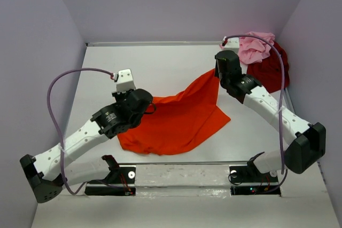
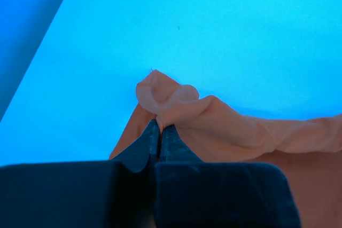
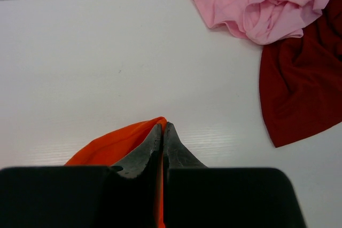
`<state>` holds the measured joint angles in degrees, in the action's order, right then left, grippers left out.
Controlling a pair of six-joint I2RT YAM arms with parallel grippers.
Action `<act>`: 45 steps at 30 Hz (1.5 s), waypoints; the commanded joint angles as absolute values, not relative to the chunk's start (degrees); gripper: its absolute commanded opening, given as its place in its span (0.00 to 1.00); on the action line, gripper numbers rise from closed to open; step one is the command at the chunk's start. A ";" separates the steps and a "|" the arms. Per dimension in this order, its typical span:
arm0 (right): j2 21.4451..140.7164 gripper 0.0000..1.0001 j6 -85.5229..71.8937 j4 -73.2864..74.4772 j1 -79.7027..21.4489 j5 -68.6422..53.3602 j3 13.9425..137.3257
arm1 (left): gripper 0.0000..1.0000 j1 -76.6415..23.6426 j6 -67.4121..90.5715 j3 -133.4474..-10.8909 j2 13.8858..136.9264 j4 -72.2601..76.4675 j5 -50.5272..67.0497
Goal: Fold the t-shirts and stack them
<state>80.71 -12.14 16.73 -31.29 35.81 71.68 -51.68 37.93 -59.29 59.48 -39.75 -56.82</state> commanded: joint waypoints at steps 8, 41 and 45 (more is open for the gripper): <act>69.09 0.00 -8.35 19.86 -31.11 41.04 77.96 | 0.00 -51.50 22.94 -63.63 47.20 -32.25 -65.48; 48.07 0.00 -4.83 34.10 -31.11 21.62 101.16 | 0.00 -50.89 6.86 -90.70 39.54 -21.10 -46.84; 54.38 0.00 -5.18 32.01 -31.11 28.72 99.33 | 0.00 -50.89 3.44 -85.80 40.86 -12.70 -52.09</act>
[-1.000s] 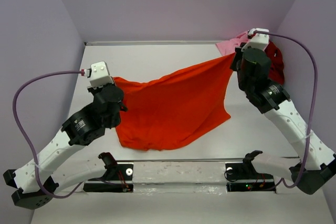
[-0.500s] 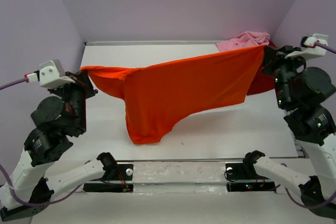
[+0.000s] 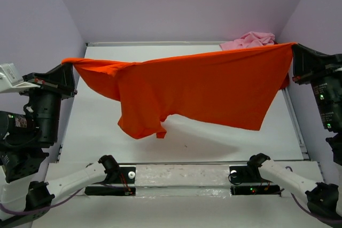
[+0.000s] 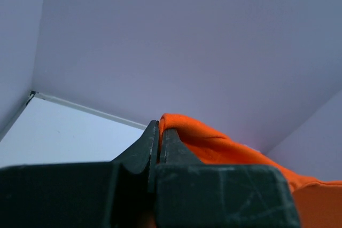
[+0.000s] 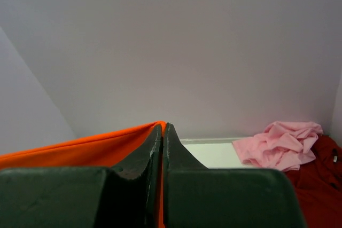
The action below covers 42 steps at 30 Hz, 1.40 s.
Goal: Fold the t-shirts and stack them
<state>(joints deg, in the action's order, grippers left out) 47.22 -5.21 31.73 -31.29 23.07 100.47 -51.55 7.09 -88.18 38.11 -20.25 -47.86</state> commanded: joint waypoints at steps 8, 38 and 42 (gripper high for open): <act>76.17 0.00 -10.80 21.28 -29.54 33.14 93.86 | 0.00 -45.29 -1.15 -77.52 52.19 -0.70 -50.92; 51.25 0.00 -13.17 30.92 -26.46 20.05 86.83 | 0.00 -21.62 11.42 -79.62 35.60 -18.97 -17.23; 47.99 0.00 -13.19 33.57 -26.46 17.40 88.76 | 0.00 -21.53 14.67 -86.48 36.74 -23.73 -13.02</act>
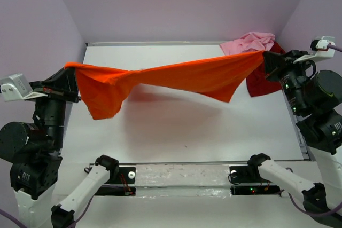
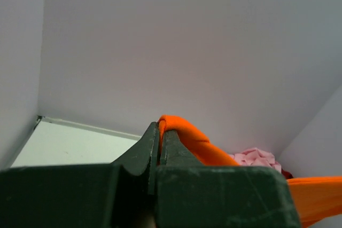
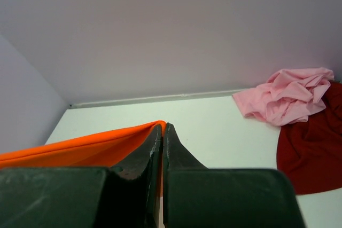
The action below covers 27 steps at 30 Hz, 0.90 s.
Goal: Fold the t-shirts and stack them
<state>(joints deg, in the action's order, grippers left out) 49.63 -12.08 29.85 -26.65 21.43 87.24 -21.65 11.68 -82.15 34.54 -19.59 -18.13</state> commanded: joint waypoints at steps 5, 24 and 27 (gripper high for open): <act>53.60 0.00 -10.90 37.62 -26.46 17.06 100.60 | 0.00 -21.53 14.59 -90.96 42.52 -23.56 -12.05; 91.91 0.00 -9.40 19.52 -21.19 29.17 103.55 | 0.00 -15.30 10.11 -89.05 77.77 -1.16 -18.99; 99.47 0.00 -10.10 13.55 -19.78 31.72 100.99 | 0.00 -13.54 9.15 -83.95 85.48 6.22 -22.48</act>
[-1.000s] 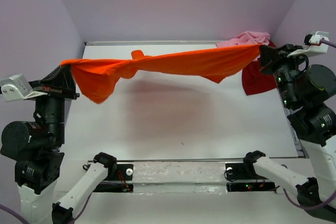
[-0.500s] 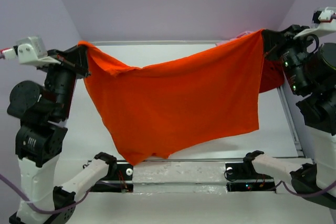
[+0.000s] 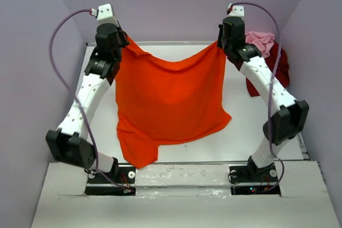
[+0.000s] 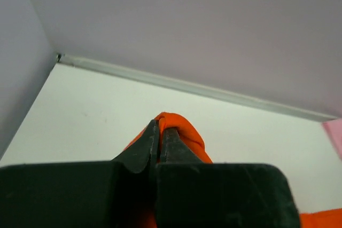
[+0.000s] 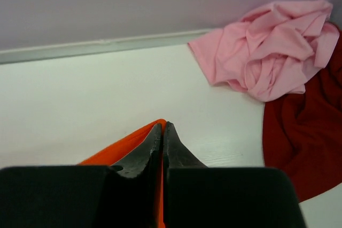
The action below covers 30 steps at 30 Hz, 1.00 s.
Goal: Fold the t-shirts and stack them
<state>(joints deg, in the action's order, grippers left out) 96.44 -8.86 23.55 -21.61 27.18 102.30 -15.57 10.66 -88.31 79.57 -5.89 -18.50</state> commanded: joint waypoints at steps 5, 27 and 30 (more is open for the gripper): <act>112.64 0.00 -11.08 8.53 -17.41 31.91 101.77 | 0.00 -12.22 6.60 -83.05 98.42 14.14 -25.84; 119.46 0.00 -11.51 11.25 -12.30 21.36 104.07 | 0.00 -10.64 7.91 -86.24 110.49 14.33 -26.37; 116.30 0.00 -12.65 13.45 -12.30 20.05 101.44 | 0.00 -10.72 9.40 -82.20 107.07 14.68 -26.02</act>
<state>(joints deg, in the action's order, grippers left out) 123.39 -10.87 13.15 -12.12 21.80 103.11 -11.11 7.31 -85.78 115.00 12.40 -24.45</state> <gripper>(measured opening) 0.025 0.029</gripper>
